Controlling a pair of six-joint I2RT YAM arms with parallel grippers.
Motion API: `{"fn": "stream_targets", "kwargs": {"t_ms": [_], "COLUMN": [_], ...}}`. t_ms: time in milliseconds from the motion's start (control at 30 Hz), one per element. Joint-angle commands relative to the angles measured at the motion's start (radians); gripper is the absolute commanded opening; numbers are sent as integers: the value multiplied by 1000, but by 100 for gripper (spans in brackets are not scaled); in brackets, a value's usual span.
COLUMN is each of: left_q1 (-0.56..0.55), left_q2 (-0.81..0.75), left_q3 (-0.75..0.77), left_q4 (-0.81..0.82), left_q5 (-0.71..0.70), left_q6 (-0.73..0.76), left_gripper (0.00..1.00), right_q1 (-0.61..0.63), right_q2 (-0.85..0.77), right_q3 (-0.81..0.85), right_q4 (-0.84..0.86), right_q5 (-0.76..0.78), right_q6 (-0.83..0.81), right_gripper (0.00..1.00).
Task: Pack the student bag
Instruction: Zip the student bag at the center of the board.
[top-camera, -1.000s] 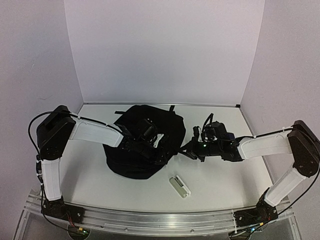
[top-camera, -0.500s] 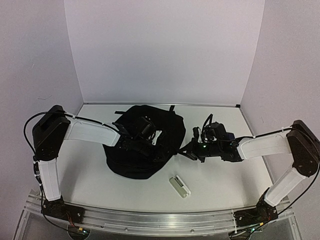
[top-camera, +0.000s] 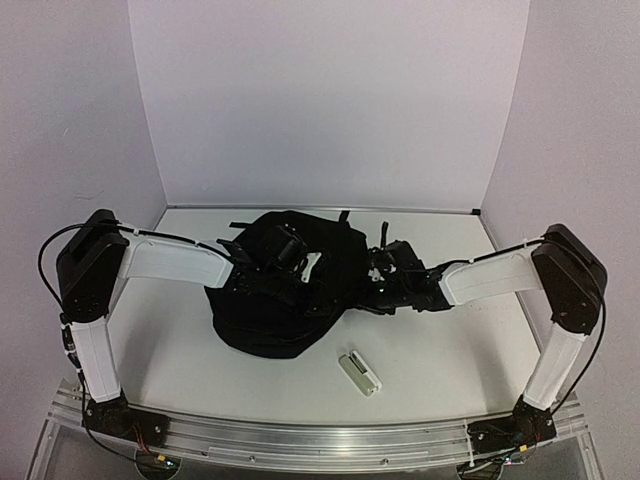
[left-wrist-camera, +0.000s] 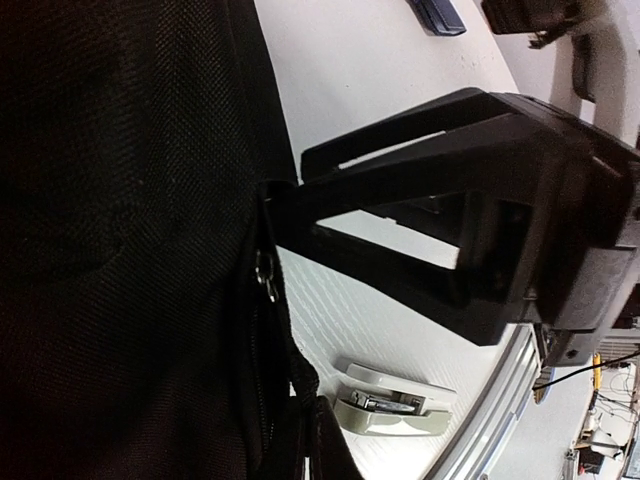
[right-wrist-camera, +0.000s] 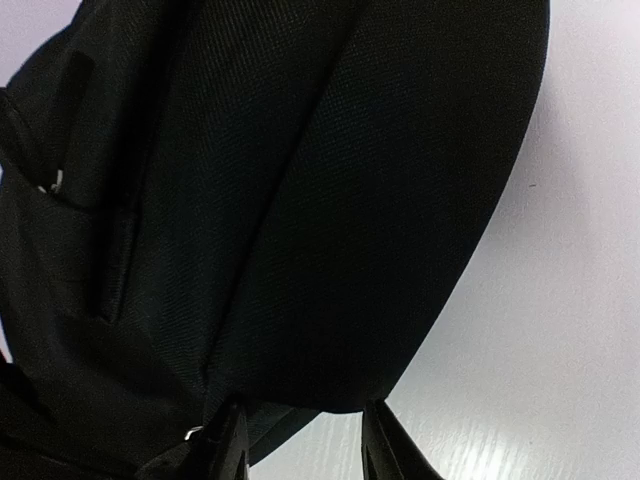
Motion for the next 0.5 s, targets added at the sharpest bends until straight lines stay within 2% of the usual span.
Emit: {"fn": "stream_targets", "kwargs": {"t_ms": [0, 133, 300, 467], "left_q1": [5, 5, 5, 5], "left_q2": [-51, -51, -65, -101], "left_q3": [1, 2, -16, -54], "left_q4": [16, 4, -17, -43], "left_q5": [33, 42, 34, 22], "left_q6": [6, 6, -9, -23], "left_gripper": [0, 0, 0, 0], "right_q1": [14, 17, 20, 20], "right_q2": [63, 96, 123, 149], "right_q3": [89, 124, 165, 192], "right_q4": [-52, -67, -58, -64], "right_q5": [129, 223, 309, 403], "right_q6": [-83, -84, -75, -6], "right_gripper": [38, 34, 2, 0]}}
